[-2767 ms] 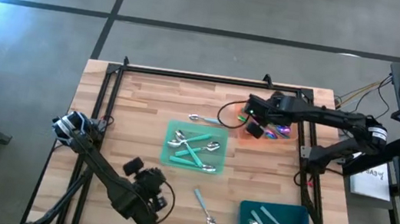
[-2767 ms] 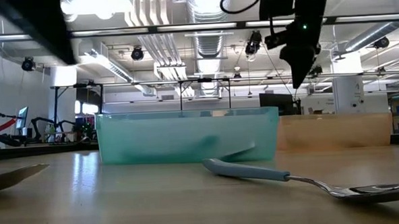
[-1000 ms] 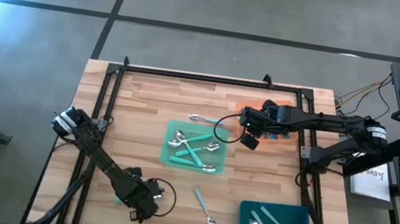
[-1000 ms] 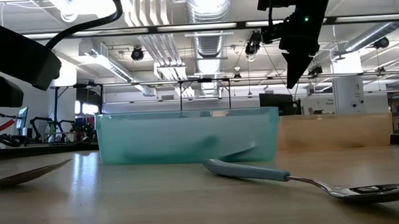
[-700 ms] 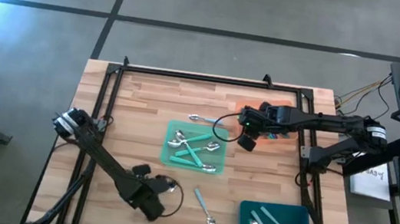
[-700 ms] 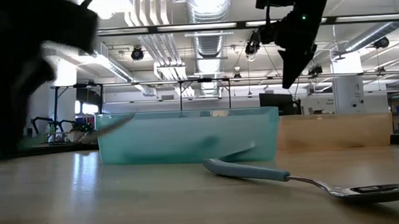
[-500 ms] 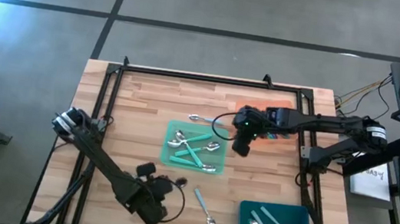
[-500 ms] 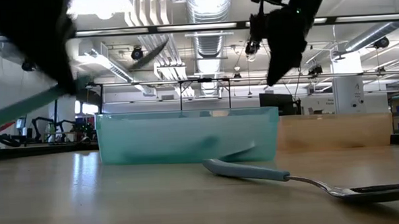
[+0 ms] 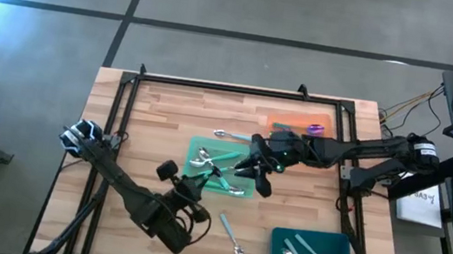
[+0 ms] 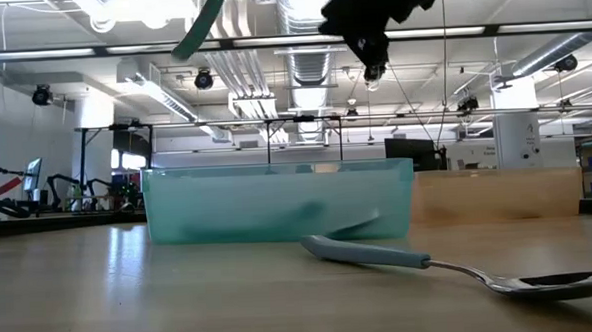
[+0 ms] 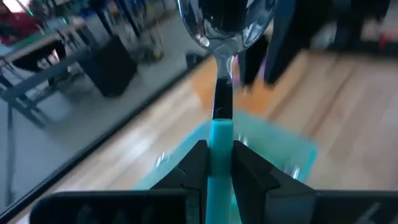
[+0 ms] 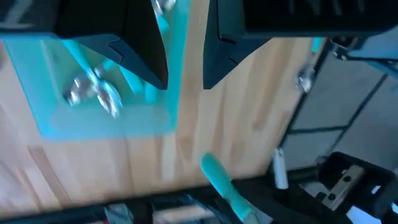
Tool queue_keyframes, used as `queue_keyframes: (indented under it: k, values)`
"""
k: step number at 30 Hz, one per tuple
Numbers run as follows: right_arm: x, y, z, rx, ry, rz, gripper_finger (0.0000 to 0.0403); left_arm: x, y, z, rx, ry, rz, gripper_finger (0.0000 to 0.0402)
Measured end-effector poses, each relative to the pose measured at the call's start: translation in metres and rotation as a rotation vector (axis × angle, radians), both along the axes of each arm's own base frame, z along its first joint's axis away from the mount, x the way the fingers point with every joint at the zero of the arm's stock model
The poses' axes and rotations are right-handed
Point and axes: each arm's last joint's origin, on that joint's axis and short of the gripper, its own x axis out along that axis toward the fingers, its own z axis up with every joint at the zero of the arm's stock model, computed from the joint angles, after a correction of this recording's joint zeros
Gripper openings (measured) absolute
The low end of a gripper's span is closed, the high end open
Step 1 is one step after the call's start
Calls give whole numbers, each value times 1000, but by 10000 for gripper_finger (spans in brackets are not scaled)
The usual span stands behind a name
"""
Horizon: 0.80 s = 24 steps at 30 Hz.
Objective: Sort silverware by color (type)
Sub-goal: Put the green spoon into the green bin
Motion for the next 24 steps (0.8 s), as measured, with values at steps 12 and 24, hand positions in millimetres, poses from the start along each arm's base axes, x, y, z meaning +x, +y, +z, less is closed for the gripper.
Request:
queue_keyframes:
  k: [12,24]
  values:
    - [8,14,23,7,-263,38,85,17,-7,17,36,-263,38,32]
    - [24,17,17,-20,-368,57,66,31,-6,19,73,-329,71,33]
